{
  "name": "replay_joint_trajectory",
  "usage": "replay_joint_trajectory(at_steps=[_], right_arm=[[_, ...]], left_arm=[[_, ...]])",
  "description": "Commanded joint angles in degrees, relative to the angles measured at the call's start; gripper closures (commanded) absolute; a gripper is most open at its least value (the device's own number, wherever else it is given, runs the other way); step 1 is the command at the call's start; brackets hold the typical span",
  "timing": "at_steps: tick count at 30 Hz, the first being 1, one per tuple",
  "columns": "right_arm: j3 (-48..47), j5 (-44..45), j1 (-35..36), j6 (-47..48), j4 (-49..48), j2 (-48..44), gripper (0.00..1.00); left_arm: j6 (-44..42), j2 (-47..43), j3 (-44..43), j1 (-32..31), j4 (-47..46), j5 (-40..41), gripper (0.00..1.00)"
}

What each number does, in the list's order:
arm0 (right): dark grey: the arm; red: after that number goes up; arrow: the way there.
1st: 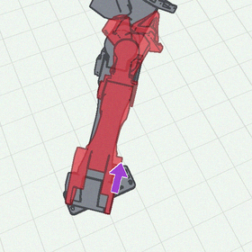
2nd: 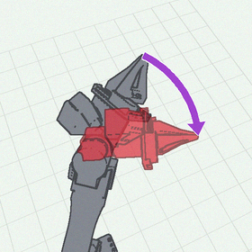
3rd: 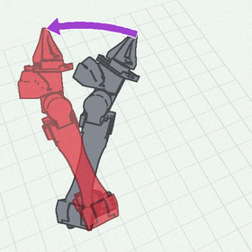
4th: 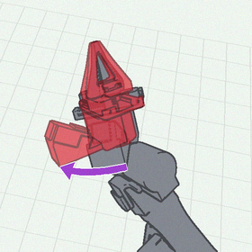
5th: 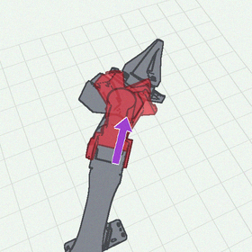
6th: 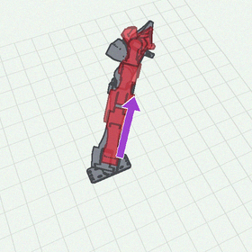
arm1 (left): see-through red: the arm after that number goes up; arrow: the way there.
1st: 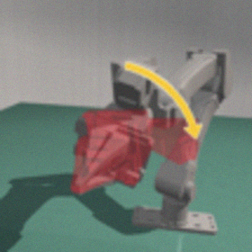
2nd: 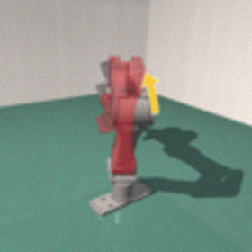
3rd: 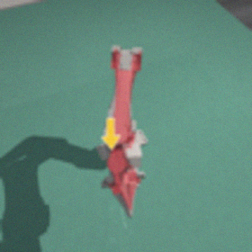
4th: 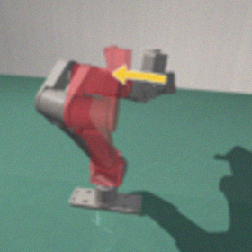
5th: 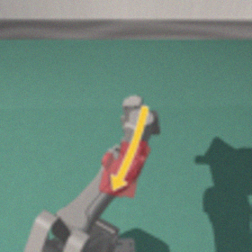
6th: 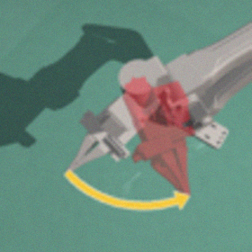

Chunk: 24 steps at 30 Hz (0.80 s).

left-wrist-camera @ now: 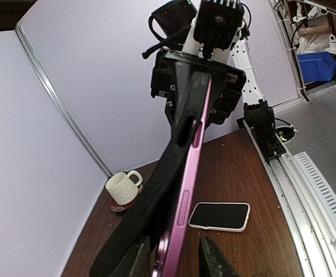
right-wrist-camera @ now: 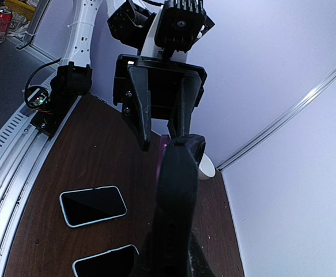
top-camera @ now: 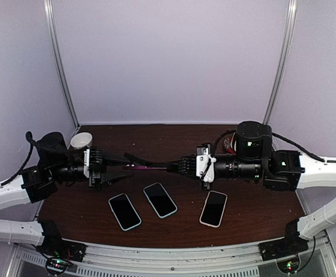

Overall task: Take the phone out of the phone case
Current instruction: Pass from the right arm to the left

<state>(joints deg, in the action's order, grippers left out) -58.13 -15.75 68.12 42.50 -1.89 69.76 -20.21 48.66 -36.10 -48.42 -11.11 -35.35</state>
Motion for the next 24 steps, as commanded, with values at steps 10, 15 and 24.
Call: replay_joint_trajectory(at_steps=[10,15,24], right_arm=[[0.67,-4.41,0.03,-5.36,-4.24,-0.03,1.0],[-0.05,-6.85,-0.17,-6.84,-3.69,0.85,1.0],[-0.97,-11.12,-0.18,-9.32,-5.44,2.88,1.0]], left_arm=[[-4.42,0.85,-3.41,-0.18,-3.97,-4.42,0.7],[-6.05,1.04,-3.54,-0.33,-2.48,-5.08,0.7],[-8.69,3.21,-5.28,-1.23,2.3,-3.32,0.85]])
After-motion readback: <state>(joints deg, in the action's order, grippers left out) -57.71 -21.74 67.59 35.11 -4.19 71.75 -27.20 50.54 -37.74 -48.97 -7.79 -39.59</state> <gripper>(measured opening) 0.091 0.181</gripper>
